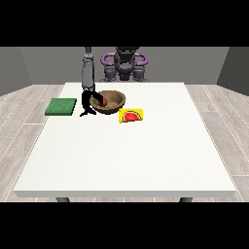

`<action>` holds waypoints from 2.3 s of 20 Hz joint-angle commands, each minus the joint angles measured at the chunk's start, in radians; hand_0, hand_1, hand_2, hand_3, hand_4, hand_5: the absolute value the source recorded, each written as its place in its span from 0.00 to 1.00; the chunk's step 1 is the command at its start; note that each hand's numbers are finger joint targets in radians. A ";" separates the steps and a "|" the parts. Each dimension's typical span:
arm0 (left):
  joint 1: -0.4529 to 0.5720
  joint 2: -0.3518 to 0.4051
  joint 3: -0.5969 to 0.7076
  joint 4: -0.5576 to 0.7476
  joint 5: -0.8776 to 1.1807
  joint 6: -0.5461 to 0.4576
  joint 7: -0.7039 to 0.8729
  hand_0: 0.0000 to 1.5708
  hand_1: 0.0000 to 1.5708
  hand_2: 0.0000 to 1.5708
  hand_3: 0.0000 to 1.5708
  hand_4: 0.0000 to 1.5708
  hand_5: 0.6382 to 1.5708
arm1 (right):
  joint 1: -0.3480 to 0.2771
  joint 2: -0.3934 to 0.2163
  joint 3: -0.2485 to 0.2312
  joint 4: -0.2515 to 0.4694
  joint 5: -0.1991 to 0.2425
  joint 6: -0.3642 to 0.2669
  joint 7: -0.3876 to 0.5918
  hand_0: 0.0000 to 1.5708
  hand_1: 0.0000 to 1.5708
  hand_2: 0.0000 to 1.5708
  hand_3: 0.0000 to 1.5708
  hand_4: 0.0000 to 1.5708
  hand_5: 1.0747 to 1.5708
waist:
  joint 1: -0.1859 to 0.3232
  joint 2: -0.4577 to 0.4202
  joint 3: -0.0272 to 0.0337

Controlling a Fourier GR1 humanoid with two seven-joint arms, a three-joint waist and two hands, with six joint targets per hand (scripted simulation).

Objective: Pick the cup and pour the ball into the bowl, then pick the bowl and place it on the pad

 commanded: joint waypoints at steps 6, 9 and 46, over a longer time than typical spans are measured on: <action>0.060 -0.005 0.012 0.096 -0.001 -0.033 -0.033 0.00 0.00 0.00 0.00 0.00 0.97 | 0.012 -0.091 0.105 -0.005 0.189 -0.155 0.293 1.00 1.00 1.00 1.00 0.74 0.80 | -0.030 -0.065 0.0293; 0.112 0.032 0.035 0.192 -0.043 -0.022 -0.087 0.00 0.00 0.00 0.00 0.00 0.97 | -0.040 -0.139 0.161 -0.113 0.211 -0.110 0.523 1.00 1.00 1.00 1.00 0.80 0.77 | -0.102 -0.141 0.0272; 0.113 0.172 0.102 -0.019 0.062 0.013 -0.058 0.00 0.00 0.00 0.00 0.00 0.96 | -0.197 -0.616 -0.145 0.374 0.100 0.271 0.095 1.00 1.00 1.00 0.13 0.82 0.97 | -0.104 0.140 0.0339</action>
